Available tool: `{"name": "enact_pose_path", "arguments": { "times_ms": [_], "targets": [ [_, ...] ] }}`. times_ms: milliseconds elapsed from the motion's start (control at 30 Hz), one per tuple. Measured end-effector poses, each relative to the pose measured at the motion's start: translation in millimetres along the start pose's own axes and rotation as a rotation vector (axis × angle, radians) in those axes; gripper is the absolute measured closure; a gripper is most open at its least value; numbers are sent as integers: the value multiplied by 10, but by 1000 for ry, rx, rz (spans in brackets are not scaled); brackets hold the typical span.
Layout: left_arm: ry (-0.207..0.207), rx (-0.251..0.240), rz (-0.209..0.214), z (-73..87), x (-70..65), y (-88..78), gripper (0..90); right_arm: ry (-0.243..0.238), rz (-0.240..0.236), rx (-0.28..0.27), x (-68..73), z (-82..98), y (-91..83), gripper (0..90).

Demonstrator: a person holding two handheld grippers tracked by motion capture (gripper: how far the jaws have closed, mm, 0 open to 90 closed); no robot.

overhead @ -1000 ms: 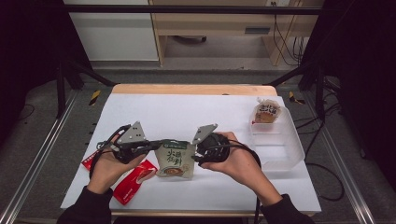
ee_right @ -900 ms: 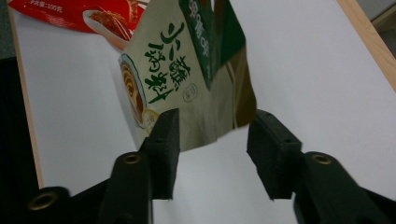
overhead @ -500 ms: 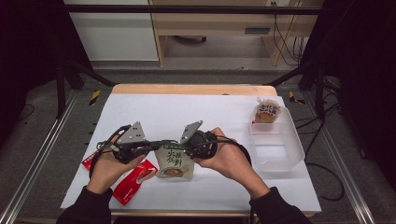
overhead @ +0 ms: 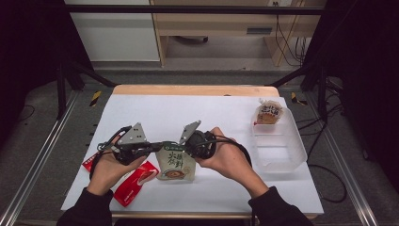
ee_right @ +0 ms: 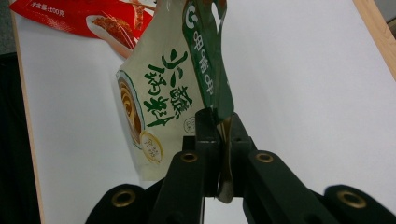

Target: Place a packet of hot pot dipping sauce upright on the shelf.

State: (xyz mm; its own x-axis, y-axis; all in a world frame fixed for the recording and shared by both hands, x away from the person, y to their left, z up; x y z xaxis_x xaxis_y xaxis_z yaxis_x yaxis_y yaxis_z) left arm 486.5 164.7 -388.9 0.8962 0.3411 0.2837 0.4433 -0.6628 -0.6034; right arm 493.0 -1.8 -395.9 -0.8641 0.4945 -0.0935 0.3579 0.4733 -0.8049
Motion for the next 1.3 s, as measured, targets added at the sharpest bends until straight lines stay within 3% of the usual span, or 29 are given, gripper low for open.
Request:
{"name": "enact_pose_path", "arguments": {
  "times_ms": [233, 400, 567, 600, 633, 733, 867, 933, 1033, 1300],
  "targets": [
    [-7, 2, -4, 16, 12, -17, 900, -36, 14, 7, 9, -26, 13, 900],
    [-22, -33, 16, 16, 12, -76, 898, -74, 56, -18, 6, -76, -60, 900],
    [-60, -75, -6, 15, 46, -128, 699, -89, 84, -37, -62, -119, -193, 900],
    [-71, -86, -16, 22, 61, -147, 540, -90, 100, -37, -119, -116, -266, 900],
    [-76, -96, -25, 36, 82, -168, 540, -90, 100, -37, -119, -116, -266, 900],
    [-104, -119, -62, 118, 156, -213, 416, -82, 119, -43, -209, -93, -377, 900],
    [-139, -59, -125, 327, 214, -149, 265, -85, 143, -66, -296, -41, -500, 900],
    [-168, -37, -127, 452, 216, -84, 218, -81, 157, -74, -335, 0, -555, 900],
    [-173, 33, -144, 618, 218, -1, 168, -68, 174, -87, -391, 53, -620, 900],
    [-231, 71, -251, 902, 291, -8, 116, -23, 215, -147, -567, 172, -790, 900]
  ]
}}
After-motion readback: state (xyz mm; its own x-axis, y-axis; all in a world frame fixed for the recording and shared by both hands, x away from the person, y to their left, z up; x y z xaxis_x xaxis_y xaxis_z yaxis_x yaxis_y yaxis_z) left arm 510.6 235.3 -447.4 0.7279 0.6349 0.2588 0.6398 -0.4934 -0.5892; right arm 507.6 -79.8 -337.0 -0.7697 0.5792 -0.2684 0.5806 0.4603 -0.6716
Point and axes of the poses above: each handheld gripper's, and its own axes: y roughly forward along the jaws, z roughly out of its underside, x roughly to its left, the point moved 6 cm from there along y, roughly forward along the jaws, and after that the axes turned 12 degrees about y, right-handed, at the moved point
